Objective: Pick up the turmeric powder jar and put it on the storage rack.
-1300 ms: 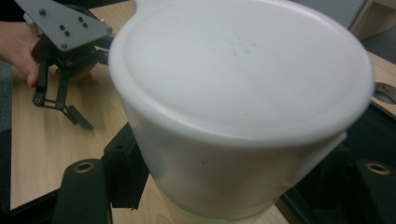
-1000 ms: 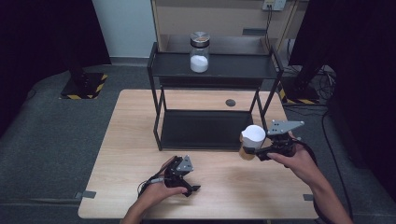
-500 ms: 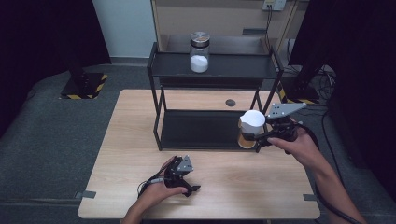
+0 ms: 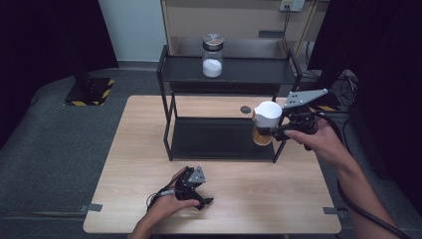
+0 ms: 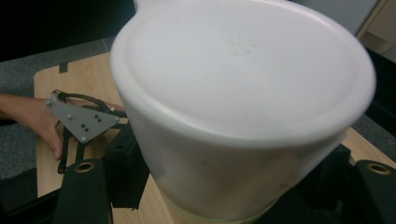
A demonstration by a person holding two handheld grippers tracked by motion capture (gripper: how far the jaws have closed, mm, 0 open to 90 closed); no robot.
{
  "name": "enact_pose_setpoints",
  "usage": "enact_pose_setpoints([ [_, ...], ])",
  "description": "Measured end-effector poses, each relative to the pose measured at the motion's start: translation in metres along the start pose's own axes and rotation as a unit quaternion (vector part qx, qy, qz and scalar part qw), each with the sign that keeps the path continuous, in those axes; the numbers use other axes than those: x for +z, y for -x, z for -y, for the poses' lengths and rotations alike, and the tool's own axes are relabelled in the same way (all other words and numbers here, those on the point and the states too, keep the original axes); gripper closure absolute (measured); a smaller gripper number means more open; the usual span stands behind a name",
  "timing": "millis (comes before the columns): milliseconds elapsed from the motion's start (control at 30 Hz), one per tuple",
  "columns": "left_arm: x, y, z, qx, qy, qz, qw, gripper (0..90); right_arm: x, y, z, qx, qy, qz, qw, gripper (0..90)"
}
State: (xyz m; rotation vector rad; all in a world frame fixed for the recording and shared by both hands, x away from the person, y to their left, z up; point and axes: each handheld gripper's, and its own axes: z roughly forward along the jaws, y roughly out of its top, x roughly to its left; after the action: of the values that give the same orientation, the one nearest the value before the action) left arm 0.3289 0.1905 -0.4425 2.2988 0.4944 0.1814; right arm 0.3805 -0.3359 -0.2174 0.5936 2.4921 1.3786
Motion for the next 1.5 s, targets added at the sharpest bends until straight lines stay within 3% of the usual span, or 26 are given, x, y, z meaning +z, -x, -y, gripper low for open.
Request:
enact_pose_setpoints([
  [767, 0.000, 0.001, 0.000, -0.002, 0.000, -0.002, 1.0000, 0.0, -0.026, 0.004, -0.064, 0.000, 0.010, 0.012, 0.9999, 31.5],
  [1500, 0.000, 0.001, 0.000, -0.003, 0.000, -0.002, 1.0000, 0.0, -0.027, 0.018, -0.108, 0.002, 0.025, 0.015, 0.9996, 31.5],
])
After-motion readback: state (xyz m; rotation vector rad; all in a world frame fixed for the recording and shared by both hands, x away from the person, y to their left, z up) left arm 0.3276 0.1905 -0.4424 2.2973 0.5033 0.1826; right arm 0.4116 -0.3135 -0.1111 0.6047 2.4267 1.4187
